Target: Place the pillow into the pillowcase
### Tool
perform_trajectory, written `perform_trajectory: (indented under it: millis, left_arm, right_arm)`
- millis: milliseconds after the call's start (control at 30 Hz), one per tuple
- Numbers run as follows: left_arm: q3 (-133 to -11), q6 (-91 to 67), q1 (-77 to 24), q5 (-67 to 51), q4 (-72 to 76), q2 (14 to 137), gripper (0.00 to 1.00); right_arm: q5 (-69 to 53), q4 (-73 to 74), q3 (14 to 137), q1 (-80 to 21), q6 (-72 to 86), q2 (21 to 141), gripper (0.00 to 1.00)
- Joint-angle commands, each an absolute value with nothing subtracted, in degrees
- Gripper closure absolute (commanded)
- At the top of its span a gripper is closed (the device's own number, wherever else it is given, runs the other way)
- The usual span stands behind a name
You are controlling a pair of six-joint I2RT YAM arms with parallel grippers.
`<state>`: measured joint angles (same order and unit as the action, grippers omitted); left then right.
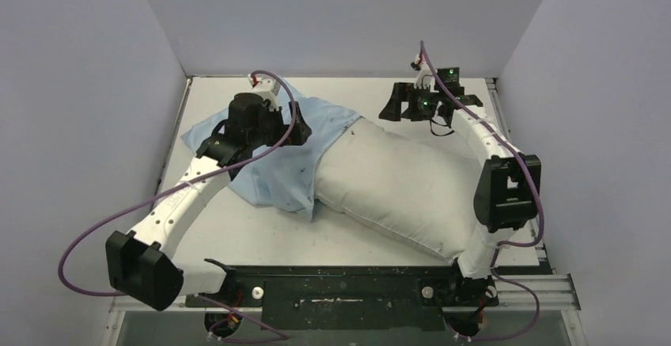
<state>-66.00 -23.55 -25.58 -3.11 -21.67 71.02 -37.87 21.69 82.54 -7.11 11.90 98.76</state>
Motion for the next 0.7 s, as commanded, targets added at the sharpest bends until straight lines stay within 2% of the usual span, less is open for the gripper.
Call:
perform_trajectory:
  millis: [0, 100, 200, 233, 333, 400, 433, 533, 667]
  left_arm:
    - [-71.53, -21.63, -24.20, -11.45, -19.01, 77.94, 0.03]
    - [-75.40, -18.54, -25.41, -13.08, -20.43, 83.41, 0.03]
    - [-82.80, -10.85, -29.77, -5.87, -27.58, 89.03, 0.03]
    - [-83.73, -9.83, -30.45, -5.05, -28.40, 90.12, 0.03]
    - [-83.33, -10.33, -31.01, -4.86, -26.10, 90.76, 0.07]
    - [-83.38, -10.75, -31.31, -4.50, -24.92, 90.90, 0.13]
    - [-83.78, -10.76, -31.49, -3.55, -25.07, 91.26, 0.15]
    - [-84.24, -10.47, -31.90, -1.91, -25.52, 91.71, 0.23]
    - [-83.59, -9.77, -32.65, -3.34, -24.11, 91.62, 0.26]
  right_arm:
    - [-49.74, 27.75, 87.97, -7.59, 5.25, 105.57, 0.02]
    - [-50.91, 29.70, 86.95, -10.59, 2.36, 108.04, 0.03]
    - [-52.54, 26.95, 83.14, -13.17, 3.81, 107.84, 0.18]
    - [-52.97, 24.35, 81.20, -13.89, 5.63, 106.89, 0.28]
    - [-50.93, 16.76, 76.41, -15.22, 11.72, 102.67, 0.76]
    - [-49.32, 11.76, 73.82, -15.70, 15.16, 99.70, 0.96]
    - [-48.65, 10.15, 72.93, -15.87, 16.56, 98.41, 1.00]
    - [-47.85, 5.84, 70.88, -16.44, 20.25, 94.93, 1.00]
    - [-46.77, -1.74, 66.99, -17.21, 26.70, 90.01, 1.00]
